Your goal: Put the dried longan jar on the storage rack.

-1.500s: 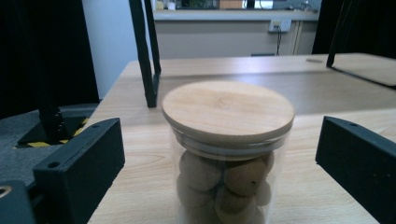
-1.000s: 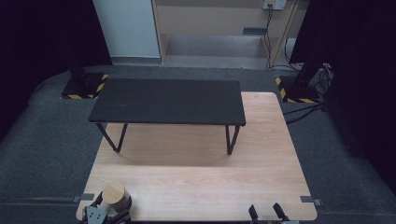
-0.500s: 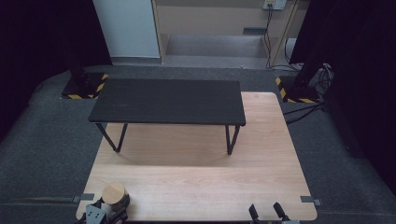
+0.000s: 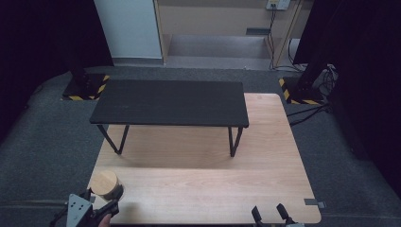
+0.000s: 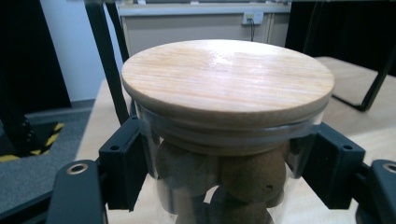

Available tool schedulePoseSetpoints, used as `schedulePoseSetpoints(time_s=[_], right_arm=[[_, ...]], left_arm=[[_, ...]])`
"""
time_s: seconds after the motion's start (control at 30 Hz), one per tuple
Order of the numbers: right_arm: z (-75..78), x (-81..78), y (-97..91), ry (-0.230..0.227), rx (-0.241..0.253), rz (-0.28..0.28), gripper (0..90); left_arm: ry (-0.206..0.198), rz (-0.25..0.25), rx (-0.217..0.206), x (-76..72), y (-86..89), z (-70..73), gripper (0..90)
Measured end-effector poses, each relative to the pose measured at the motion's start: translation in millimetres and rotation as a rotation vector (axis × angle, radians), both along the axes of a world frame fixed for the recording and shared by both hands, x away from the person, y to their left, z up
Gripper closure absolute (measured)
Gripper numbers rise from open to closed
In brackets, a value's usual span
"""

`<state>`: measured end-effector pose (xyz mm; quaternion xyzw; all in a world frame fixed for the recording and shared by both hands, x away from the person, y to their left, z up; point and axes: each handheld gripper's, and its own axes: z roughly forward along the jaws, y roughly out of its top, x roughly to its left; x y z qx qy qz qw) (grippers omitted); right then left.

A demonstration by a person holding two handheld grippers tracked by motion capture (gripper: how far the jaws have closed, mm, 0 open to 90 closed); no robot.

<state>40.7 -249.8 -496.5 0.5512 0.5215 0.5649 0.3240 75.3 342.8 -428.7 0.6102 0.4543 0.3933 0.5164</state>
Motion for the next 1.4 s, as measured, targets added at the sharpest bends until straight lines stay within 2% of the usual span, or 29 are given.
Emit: schedulePoseSetpoints(time_s=[0.03,0.1,0.13,0.17,0.23,0.3,0.33,0.4,0.67,0.83,0.93,1.0,1.1,1.23,1.33,1.4], right_arm=[[0.5,-0.2,-0.1,0.0,-0.001,0.0,6.0],[1.3,-0.7,-0.3,-0.002,0.002,-0.001,6.0],[1.3,-0.7,-0.5,-0.004,0.001,-0.001,6.0],[1.5,-0.7,-0.6,-0.005,0.0,0.0,6.0],[2.0,-0.8,-0.7,-0.004,0.001,0.0,6.0],[2.8,-0.9,-0.8,-0.005,0.002,0.0,6.0],[2.9,-0.9,-0.8,-0.007,0.002,0.0,6.0],[3.2,-0.9,-0.8,-0.008,0.002,-0.001,6.0],[4.3,-0.5,0.0,-0.006,0.003,-0.001,6.1],[5.0,-0.1,0.8,-0.007,0.004,-0.004,6.2],[5.2,0.0,1.1,-0.011,0.005,-0.005,6.2],[5.6,-0.4,1.3,-0.013,0.006,-0.007,6.2],[6.1,-1.1,1.0,-0.014,0.007,-0.011,6.3],[6.2,-1.0,0.9,-0.016,0.009,-0.016,6.3],[6.5,-0.2,1.1,-0.016,0.009,-0.017,6.3],[7.2,0.4,1.0,-0.017,0.01,-0.017,6.3]], left_arm=[[-0.013,-0.002,-0.004,1.9,1.2,7.4,24.2],[-0.017,-0.003,-0.003,2.9,1.8,11.5,24.2],[-0.028,-0.005,-0.001,5.7,3.0,22.6,24.2],[-0.037,-0.007,-0.002,7.1,3.7,27.4,24.2],[-0.044,-0.009,-0.001,8.4,4.0,32.4,24.2],[-0.061,-0.024,-0.011,13.3,6.4,46.1,24.2],[-0.061,-0.024,-0.011,13.3,6.4,46.1,24.2],[-0.073,-0.037,-0.009,18.6,7.3,59.0,24.2],[-0.078,-0.071,-0.003,40.5,10.9,92.1,24.2],[-0.085,-0.086,-0.001,52.6,13.0,105.6,24.2],[-0.085,-0.1,-0.011,66.3,16.9,116.1,24.2],[-0.088,-0.093,0.0,72.8,17.2,122.5,24.2],[-0.093,-0.096,-0.004,78.7,20.0,127.7,24.2],[-0.1,-0.083,-0.006,95.4,24.6,141.8,24.2],[-0.101,-0.078,-0.006,103.5,26.3,145.8,24.2],[-0.093,-0.067,0.006,116.2,27.3,151.6,24.3]])
